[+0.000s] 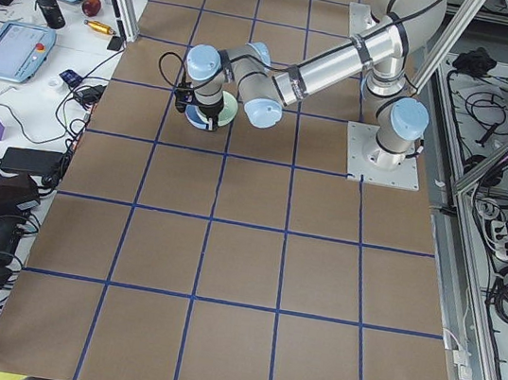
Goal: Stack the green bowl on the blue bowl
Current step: 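Carry the green bowl with the left gripper over the blue bowl, then lower the green bowl into the blue bowl and open the left gripper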
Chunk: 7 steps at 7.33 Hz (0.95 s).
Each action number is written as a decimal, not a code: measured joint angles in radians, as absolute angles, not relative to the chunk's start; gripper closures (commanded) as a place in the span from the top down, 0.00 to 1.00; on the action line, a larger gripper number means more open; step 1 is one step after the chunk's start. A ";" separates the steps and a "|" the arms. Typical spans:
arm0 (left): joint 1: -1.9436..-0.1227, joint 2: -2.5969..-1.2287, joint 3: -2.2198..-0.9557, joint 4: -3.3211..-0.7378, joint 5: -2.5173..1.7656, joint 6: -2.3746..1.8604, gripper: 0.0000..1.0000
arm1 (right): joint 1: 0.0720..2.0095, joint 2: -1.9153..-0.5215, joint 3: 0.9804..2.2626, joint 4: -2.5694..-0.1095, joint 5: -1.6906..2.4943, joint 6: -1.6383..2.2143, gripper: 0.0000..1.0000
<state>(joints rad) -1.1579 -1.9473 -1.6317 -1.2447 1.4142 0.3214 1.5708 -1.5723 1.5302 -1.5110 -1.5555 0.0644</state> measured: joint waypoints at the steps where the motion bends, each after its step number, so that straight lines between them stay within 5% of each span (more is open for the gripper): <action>1: -1.170 -1.973 -1.613 -1.229 1.400 0.303 0.10 | 1.571 -1.572 1.530 -1.511 -1.555 0.064 1.00; 5: -1.228 -2.038 -1.587 -1.187 1.368 0.221 0.14 | 1.571 -1.572 1.529 -1.511 -1.555 0.064 1.00; 6: -1.230 -2.046 -1.586 -1.181 1.368 0.220 0.23 | 1.571 -1.572 1.529 -1.511 -1.555 0.064 1.00; 7: -1.231 -2.052 -1.586 -1.173 1.370 0.223 0.55 | 1.571 -1.572 1.529 -1.511 -1.555 0.064 1.00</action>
<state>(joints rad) -1.2312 -2.0517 -1.5861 -1.1728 1.3704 0.2227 1.5708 -1.5723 1.5294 -1.5110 -1.5554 0.0644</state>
